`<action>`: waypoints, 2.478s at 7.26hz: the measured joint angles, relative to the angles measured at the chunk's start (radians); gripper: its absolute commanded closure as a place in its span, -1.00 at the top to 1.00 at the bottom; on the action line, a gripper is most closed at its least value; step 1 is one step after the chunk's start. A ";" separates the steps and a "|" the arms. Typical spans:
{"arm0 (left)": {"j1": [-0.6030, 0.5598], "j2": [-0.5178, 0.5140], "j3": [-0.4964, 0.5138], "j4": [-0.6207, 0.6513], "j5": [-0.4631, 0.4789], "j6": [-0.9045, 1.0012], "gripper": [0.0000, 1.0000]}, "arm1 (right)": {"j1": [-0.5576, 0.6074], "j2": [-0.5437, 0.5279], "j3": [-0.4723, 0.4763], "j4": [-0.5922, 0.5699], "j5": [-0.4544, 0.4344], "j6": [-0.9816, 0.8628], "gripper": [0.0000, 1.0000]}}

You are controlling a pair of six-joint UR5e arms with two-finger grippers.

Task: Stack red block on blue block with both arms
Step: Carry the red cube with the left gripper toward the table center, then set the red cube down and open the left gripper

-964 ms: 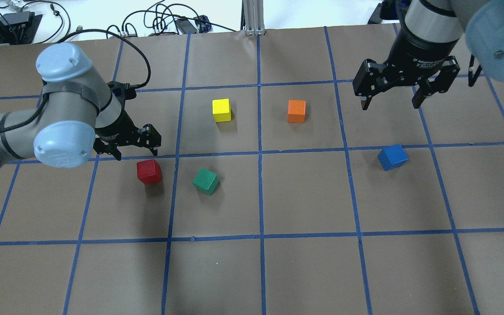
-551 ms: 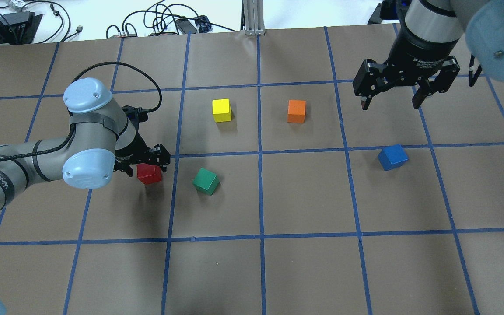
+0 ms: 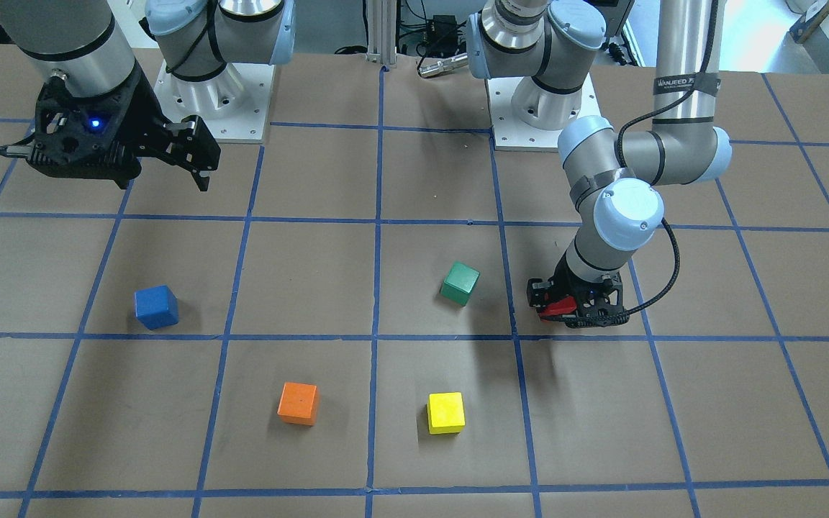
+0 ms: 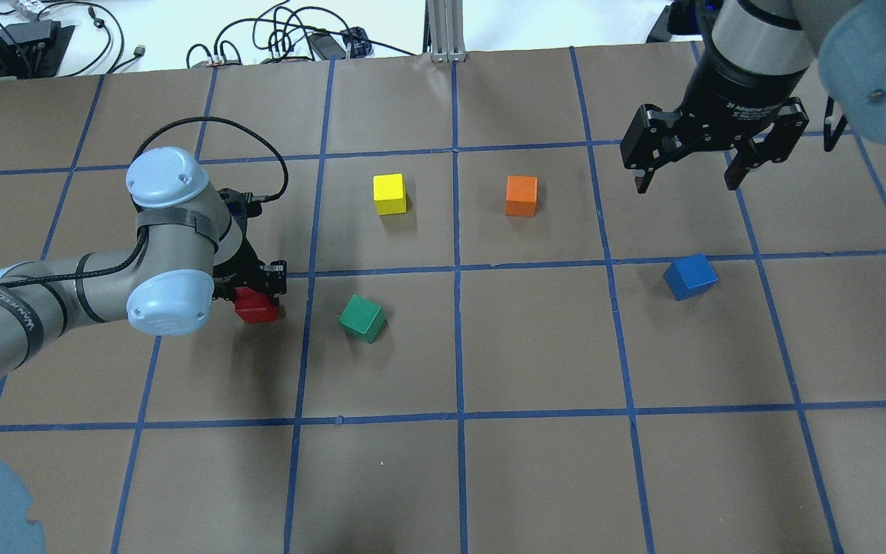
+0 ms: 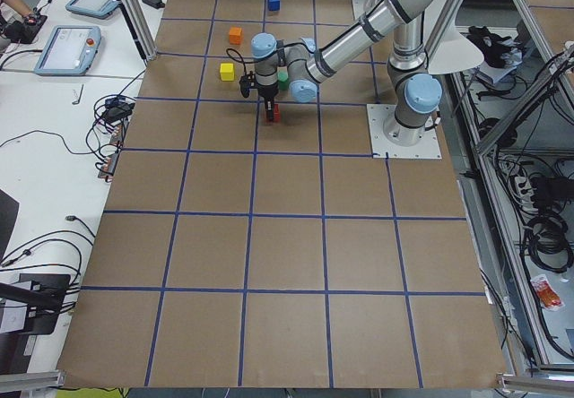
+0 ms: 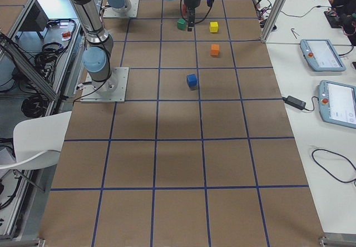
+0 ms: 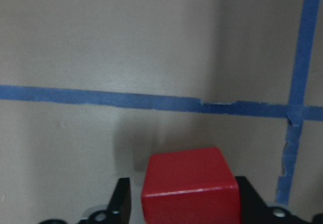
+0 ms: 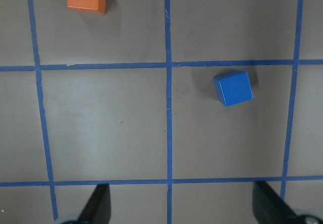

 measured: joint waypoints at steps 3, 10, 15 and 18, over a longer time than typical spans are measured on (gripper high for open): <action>-0.014 0.025 0.062 -0.055 -0.028 -0.007 -1.00 | -0.002 0.000 0.000 0.001 0.004 -0.001 1.00; -0.377 -0.113 0.478 -0.282 -0.100 -0.338 -1.00 | -0.006 0.002 0.000 -0.002 -0.006 -0.004 1.00; -0.500 -0.258 0.479 -0.155 -0.095 -0.433 -1.00 | -0.028 0.002 -0.001 -0.006 -0.008 -0.054 1.00; -0.502 -0.282 0.474 -0.135 -0.088 -0.417 1.00 | -0.032 0.003 0.000 -0.006 -0.008 -0.045 1.00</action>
